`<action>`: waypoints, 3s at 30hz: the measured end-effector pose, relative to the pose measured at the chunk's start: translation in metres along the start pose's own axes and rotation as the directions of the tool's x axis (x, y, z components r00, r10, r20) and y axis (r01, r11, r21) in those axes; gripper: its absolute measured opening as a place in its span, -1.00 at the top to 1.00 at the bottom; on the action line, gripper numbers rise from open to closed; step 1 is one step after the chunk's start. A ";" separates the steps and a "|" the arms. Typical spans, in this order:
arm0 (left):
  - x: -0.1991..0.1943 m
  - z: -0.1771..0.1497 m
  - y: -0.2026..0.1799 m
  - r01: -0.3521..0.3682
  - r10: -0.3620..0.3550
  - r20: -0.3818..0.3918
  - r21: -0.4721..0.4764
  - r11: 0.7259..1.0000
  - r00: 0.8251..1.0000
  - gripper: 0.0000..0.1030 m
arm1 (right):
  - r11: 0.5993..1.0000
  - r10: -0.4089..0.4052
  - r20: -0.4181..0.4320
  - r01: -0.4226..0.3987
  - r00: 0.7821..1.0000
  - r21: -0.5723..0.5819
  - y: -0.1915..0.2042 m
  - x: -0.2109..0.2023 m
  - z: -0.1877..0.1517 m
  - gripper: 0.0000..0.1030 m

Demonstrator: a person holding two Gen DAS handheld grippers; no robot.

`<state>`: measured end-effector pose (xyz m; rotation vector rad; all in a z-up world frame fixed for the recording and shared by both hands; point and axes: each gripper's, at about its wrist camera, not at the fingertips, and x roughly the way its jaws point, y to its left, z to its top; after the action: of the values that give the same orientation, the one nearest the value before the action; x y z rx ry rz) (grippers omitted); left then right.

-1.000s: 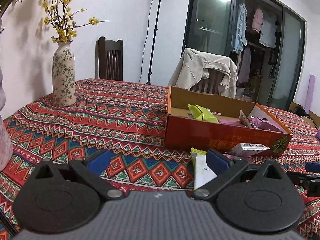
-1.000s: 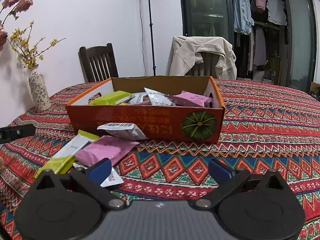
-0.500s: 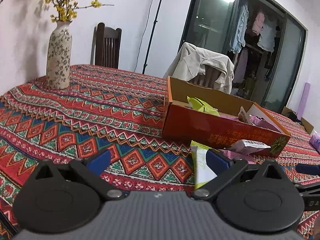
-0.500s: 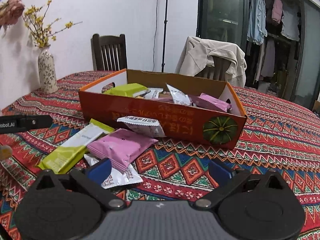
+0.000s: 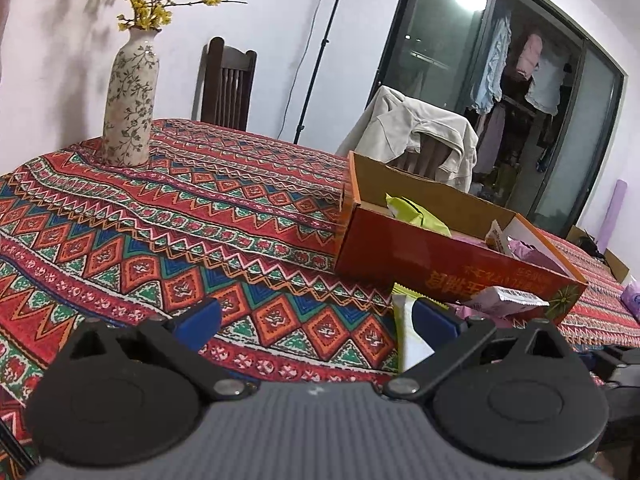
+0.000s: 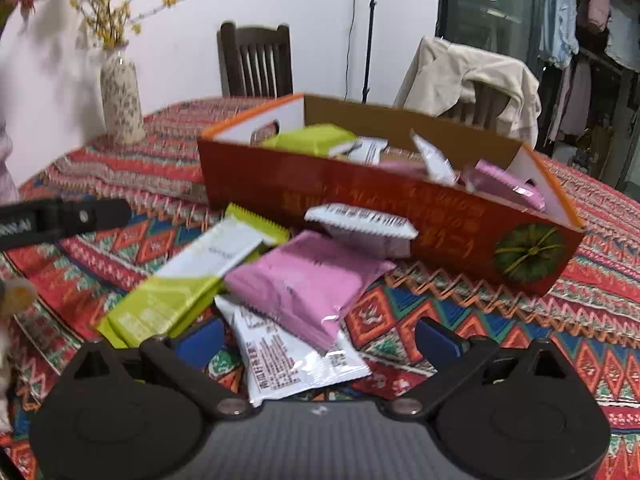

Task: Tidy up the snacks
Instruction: 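Reach the right gripper to a white printed sachet and grasp it, then grasp the lime-green bar with the left gripper while the right holds the white sachet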

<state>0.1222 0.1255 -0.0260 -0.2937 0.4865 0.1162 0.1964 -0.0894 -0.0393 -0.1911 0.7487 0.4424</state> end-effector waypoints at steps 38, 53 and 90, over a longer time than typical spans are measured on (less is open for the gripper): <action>-0.014 0.003 -0.034 -0.029 0.029 0.005 0.054 0.998 1.000 -1.00 | 0.992 0.014 0.151 -0.032 0.988 0.118 -0.074 -0.081 -0.042 0.83; -0.023 -0.001 -0.042 -0.043 0.044 -0.009 0.075 0.996 0.999 -1.00 | 0.995 0.057 0.037 -0.060 0.998 0.085 -0.074 -0.047 -0.047 -0.47; 0.044 -0.018 -0.085 -0.112 0.158 -0.230 0.200 0.973 0.960 -1.00 | 0.992 0.000 0.174 -0.022 0.985 0.122 -0.094 -0.080 -0.048 0.87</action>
<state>0.1678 0.0404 -0.0410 -0.0912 0.7587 0.1683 0.1582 -0.2137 -0.0174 -0.0318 0.6035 0.4163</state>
